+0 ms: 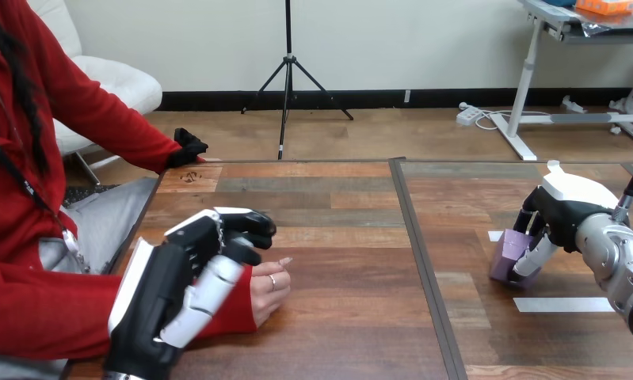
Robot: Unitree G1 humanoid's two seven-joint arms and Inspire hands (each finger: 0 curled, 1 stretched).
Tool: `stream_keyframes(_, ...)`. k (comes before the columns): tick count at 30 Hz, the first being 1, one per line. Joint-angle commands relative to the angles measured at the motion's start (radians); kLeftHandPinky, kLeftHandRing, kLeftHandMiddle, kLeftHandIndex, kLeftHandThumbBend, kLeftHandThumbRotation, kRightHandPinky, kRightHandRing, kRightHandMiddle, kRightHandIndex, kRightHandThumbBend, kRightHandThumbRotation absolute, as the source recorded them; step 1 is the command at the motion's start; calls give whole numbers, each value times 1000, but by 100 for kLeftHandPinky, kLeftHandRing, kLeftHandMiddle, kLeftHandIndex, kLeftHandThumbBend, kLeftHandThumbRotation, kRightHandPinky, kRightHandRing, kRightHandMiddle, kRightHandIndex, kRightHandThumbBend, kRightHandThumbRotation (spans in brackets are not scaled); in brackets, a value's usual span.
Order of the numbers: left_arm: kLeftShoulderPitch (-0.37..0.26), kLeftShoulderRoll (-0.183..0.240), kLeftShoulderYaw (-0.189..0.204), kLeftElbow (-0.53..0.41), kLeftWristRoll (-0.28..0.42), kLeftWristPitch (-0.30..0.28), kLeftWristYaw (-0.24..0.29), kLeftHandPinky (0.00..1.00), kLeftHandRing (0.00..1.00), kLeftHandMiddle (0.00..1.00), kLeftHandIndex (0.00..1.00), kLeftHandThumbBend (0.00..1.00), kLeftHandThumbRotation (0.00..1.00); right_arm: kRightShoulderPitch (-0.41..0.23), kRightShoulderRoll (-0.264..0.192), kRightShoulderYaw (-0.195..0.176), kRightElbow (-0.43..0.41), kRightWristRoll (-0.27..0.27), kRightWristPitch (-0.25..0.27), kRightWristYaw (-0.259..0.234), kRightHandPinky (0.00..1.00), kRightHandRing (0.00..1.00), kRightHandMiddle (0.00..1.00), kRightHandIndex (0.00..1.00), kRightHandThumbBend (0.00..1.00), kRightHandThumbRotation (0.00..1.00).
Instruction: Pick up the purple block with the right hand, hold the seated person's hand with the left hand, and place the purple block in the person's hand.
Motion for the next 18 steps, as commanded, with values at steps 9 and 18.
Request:
stream_keyframes(9, -12, 118, 63, -145, 398, 65, 151, 79, 84, 86, 85, 94, 64, -32, 9, -26, -45, 37, -30, -25, 44, 53, 56, 50, 71, 0)
stream_keyframes(18, -23, 170, 49, -118, 555, 54, 259, 83, 86, 89, 89, 97, 57, -32, 7, -30, -55, 52, -43, -21, 47, 55, 58, 51, 71, 0)
